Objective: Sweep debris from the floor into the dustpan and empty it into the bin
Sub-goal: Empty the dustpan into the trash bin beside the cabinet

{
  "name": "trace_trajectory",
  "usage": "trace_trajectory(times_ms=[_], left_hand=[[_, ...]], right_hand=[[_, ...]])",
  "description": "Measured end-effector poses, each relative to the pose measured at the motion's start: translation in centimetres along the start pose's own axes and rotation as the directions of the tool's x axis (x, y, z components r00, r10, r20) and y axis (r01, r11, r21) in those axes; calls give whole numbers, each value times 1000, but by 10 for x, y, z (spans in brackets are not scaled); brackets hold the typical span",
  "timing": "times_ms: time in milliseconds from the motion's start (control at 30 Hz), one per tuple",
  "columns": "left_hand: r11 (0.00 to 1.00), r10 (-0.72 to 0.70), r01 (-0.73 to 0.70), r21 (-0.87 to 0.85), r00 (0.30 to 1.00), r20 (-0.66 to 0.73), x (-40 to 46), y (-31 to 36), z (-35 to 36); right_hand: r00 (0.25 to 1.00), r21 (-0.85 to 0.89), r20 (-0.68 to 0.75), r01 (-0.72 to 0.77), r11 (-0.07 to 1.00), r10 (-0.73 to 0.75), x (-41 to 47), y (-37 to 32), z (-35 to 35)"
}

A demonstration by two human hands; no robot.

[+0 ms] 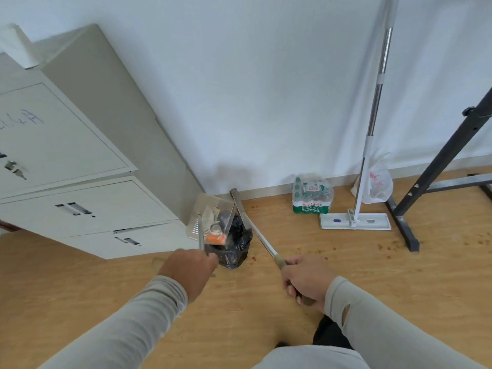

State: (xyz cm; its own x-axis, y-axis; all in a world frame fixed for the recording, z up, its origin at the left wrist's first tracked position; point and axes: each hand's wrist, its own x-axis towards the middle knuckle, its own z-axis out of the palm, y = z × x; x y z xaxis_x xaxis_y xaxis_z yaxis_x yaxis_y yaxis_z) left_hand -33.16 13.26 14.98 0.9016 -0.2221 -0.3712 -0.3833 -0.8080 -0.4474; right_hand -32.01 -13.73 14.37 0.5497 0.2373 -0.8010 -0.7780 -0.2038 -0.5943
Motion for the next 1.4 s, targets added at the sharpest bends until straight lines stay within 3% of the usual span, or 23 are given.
trace_trajectory(times_ms=[667,900,1167,1300,1400], left_hand=[[999,22,-25,45,998,55,-9,5,-2],[992,52,-55,111,998,30,-8,3,9],[995,61,-62,74,998,18,-7,-9,8],[999,-35,35,23,999,-2,-17,-14,16],[999,-9,6,46,997,76,-22,-9,22]], right_hand=[[1000,-24,-8,23,999,-23,4,5,-7],[999,-19,-33,17,1000,-18,9,5,-6],[999,-1,-4,34,999,-34,8,4,-10],[999,4,-3,40,999,-40,9,12,-6],[999,-34,-22,42,999,-43,10,13,3]])
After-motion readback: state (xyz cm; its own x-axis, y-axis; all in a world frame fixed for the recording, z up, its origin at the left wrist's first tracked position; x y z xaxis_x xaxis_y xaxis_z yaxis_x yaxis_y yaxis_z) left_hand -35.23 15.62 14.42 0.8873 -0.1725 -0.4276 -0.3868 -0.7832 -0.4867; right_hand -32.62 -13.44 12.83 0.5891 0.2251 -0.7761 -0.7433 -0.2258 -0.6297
